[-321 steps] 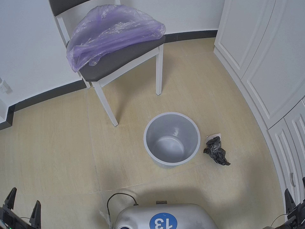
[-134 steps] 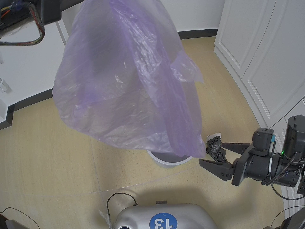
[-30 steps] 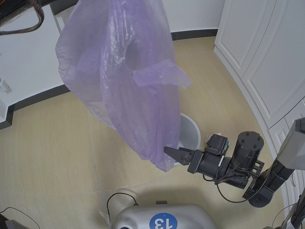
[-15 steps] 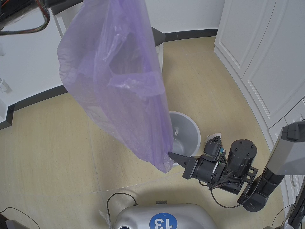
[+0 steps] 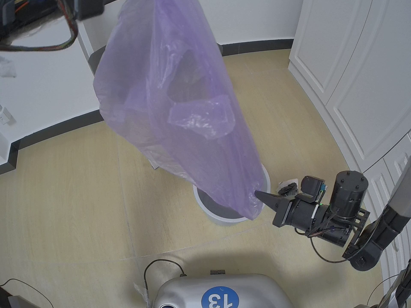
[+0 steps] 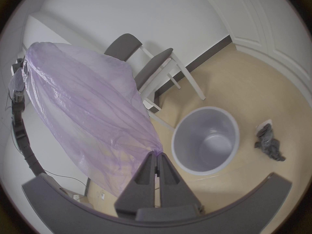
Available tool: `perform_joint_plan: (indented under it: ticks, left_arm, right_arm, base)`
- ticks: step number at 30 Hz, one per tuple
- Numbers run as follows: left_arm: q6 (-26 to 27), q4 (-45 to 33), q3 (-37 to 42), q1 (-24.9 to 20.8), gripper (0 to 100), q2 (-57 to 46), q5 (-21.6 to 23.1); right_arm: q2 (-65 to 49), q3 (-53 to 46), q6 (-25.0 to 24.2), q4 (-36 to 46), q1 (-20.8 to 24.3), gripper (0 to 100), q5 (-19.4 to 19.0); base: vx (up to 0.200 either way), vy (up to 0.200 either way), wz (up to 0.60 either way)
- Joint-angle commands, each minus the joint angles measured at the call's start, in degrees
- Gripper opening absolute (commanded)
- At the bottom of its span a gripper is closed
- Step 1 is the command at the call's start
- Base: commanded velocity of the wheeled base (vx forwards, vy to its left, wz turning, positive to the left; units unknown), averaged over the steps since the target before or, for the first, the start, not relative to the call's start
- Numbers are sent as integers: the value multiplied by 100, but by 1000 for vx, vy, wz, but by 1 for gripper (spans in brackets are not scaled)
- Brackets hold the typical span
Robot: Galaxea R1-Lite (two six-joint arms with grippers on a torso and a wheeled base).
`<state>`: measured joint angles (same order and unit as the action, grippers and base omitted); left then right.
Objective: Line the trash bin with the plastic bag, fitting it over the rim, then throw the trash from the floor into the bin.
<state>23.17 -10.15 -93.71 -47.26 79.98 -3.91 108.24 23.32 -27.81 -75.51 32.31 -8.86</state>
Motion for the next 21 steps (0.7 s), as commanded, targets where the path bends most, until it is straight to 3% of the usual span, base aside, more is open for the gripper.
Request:
perform_joint_plan:
  ticks: [1,4,5,6,7,12,21]
  left_arm:
    - [-103,-558,142,771,0,290,-822]
    - [-357,-663,265,833,0,299,-857]
    - [-823,-690,424,859,0,307,-892]
    - [-823,-690,424,859,0,307,-892]
    - [-1272,-690,679,912,0,334,-866]
    - [-2150,-285,1716,1009,0,545,-690]
    - [-2397,1789,2700,929,0,1406,-110]
  right_arm:
    - [-1051,138,698,1029,-682,0,-28]
    - [-1314,366,1093,1645,-893,0,-28]
    - [-1648,735,1383,2497,-1095,0,-37]
    - [-1648,735,1383,2497,-1095,0,-37]
    - [-1991,1333,1577,3657,-1244,0,-37]
    - [-2193,2713,1998,5863,-1350,0,-28]
    - [-1657,3187,2869,6127,-1323,0,-28]
  base:
    - [0,0,0]
    - [0,0,0]
    - [0,0,0]
    - [0,0,0]
    - [0,0,0]
    - [0,0,0]
    - [0,0,0]
